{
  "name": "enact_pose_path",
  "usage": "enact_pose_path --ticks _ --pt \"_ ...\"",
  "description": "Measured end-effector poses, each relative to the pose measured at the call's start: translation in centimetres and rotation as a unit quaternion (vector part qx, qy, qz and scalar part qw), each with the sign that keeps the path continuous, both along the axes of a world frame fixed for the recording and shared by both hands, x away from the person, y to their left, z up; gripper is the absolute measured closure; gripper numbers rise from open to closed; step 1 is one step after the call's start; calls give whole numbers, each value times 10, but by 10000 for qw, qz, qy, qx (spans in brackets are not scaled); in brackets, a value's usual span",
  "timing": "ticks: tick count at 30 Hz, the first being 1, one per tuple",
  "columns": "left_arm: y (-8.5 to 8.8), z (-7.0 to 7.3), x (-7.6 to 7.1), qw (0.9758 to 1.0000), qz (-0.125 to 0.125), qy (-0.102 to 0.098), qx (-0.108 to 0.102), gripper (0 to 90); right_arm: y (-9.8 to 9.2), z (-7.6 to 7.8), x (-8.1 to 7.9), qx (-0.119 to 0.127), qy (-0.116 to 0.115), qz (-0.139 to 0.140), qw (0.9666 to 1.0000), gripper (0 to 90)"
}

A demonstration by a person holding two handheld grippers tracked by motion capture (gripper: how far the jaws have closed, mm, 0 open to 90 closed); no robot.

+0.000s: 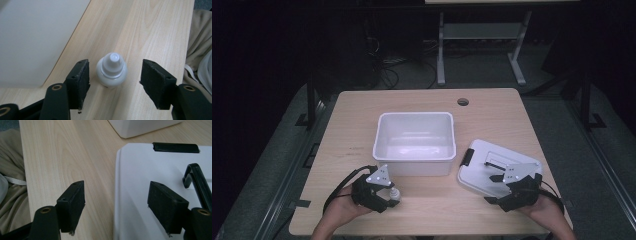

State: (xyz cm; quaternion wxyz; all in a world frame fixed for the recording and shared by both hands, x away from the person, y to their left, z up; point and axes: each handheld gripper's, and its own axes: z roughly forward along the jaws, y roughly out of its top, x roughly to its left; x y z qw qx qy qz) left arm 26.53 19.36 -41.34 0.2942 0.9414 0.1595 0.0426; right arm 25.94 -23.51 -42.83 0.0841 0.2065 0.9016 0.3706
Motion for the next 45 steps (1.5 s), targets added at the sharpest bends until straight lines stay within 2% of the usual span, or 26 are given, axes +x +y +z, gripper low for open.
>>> enact_pose_path --ticks 10,13,21,31,45 --pt "-5 -4 4 9999 -62 128 93 466 0 1 0 -1 -11 13 10000 293" --pt "-6 -4 5 9997 -107 132 153 485 0 1 0 -1 -11 19 10000 293" --pt "-7 -6 7 9997 -93 158 149 532 -1 1 0 21 -12 13 10000 293" --pt "-9 -5 10 9994 -130 147 293 586 0 1 0 12 -5 40 10000 293" --pt "-9 -5 12 9993 -116 171 311 595 -2 0 1 30 2 17 10000 293"
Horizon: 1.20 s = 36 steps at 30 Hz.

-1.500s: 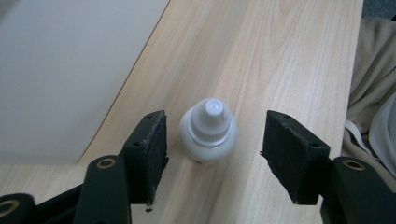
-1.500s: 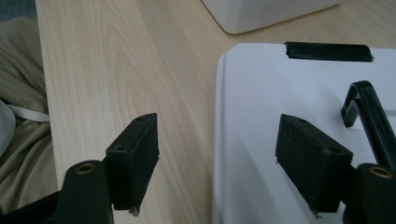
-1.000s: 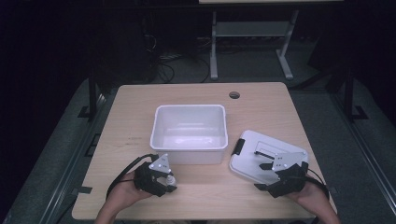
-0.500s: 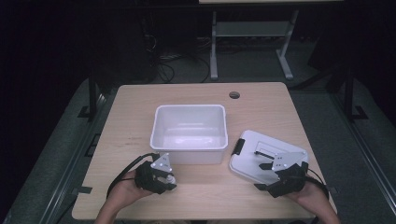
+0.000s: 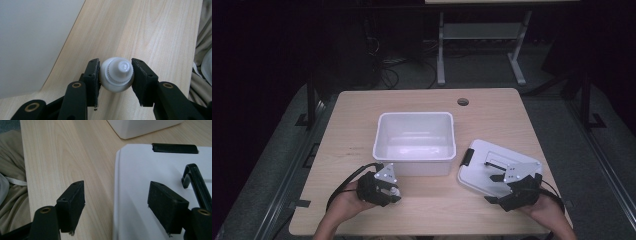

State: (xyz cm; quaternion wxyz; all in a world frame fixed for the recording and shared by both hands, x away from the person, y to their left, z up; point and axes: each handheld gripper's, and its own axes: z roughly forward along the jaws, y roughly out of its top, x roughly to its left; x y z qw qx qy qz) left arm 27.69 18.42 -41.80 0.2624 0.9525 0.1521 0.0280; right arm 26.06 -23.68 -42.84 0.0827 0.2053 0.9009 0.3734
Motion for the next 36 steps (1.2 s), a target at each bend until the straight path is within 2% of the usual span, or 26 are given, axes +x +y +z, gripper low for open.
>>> enact_pose_path --ticks 6,16,21,36 --pt "1 3 -1 10000 1 -29 -34 597 0 0 0 -7 8 -7 10000 293" --pt "5 15 -7 9998 -11 -166 -66 597 1 1 -1 2 11 -11 10000 293" --pt "9 22 -9 9997 -35 -233 1 596 1 0 0 8 0 1 10000 293" --pt "21 40 -13 9995 26 -290 -125 597 4 -1 1 -22 43 17 10000 291"
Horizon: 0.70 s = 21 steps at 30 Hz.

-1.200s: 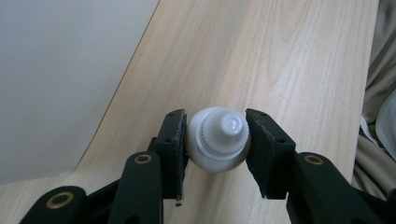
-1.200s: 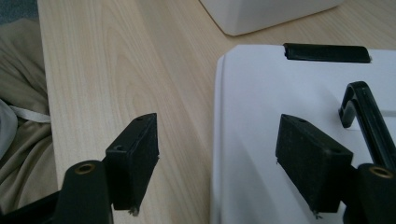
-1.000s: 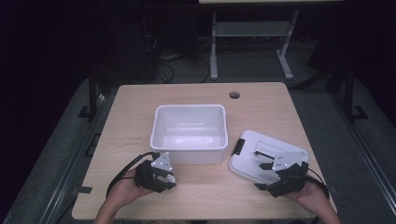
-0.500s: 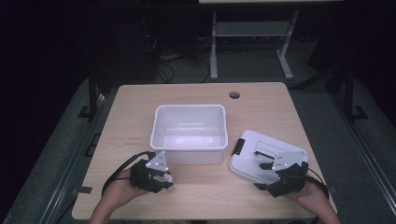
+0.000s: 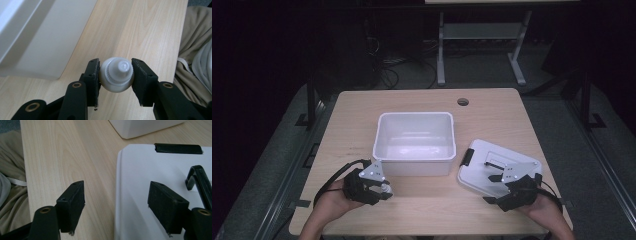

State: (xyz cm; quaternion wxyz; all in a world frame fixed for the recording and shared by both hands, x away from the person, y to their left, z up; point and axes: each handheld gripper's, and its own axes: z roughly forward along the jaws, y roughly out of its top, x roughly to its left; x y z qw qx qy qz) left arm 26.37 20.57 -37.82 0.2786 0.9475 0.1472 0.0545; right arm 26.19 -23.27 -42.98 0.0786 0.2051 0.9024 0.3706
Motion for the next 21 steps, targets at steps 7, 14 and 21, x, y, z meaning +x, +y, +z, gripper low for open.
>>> enact_pose_path --ticks 7,14,21 --pt "4 11 -3 10000 -58 -52 -10 597 0 1 1 14 -8 -11 10000 291" --pt "9 22 -3 10000 -69 -44 -43 596 -1 1 2 18 -3 -35 10000 291" --pt "11 32 -5 9999 -97 -18 -84 597 -2 0 1 34 5 -69 10000 290"
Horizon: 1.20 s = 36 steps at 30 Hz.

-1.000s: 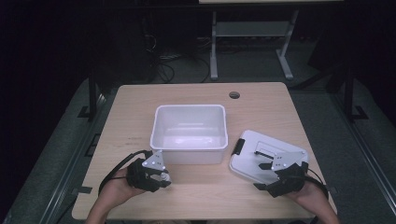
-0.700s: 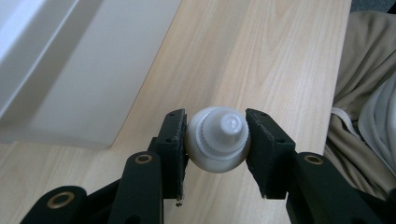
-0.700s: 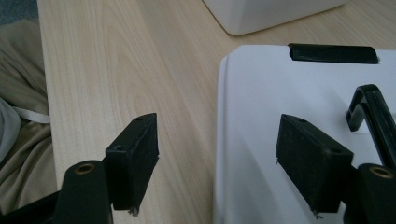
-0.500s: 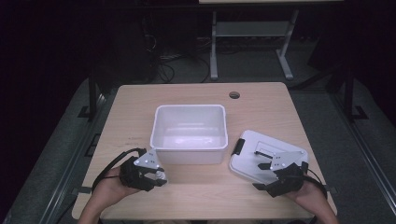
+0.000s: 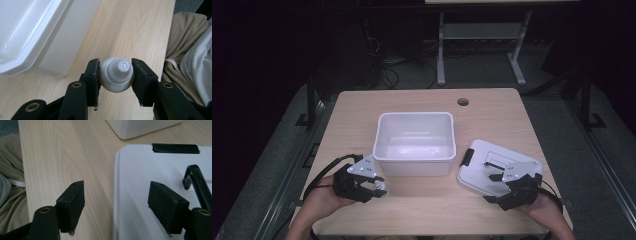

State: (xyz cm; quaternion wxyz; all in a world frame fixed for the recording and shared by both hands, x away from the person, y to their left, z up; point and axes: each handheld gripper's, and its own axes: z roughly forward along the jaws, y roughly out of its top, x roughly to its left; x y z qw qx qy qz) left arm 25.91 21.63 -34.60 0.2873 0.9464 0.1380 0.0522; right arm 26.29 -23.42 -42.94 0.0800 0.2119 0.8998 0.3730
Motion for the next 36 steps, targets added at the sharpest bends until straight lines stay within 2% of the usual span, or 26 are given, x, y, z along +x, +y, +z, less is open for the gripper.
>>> enact_pose_path --ticks 7,8,12,23,25,36 --pt "5 12 1 10000 -15 30 -12 597 0 1 1 30 -10 17 10000 290" --pt "6 14 2 10000 -43 20 46 596 0 1 2 35 -4 15 10000 290" --pt "9 21 2 10000 -25 25 57 597 0 0 2 60 -16 18 10000 290" --pt "14 48 11 10000 1 -83 -45 597 -1 1 3 78 -34 12 10000 290" --pt "15 51 13 10000 -14 -77 -46 597 -1 1 2 112 17 -14 9999 290" --pt "19 70 25 9998 83 -131 -157 597 -1 1 2 65 -6 22 10000 290"
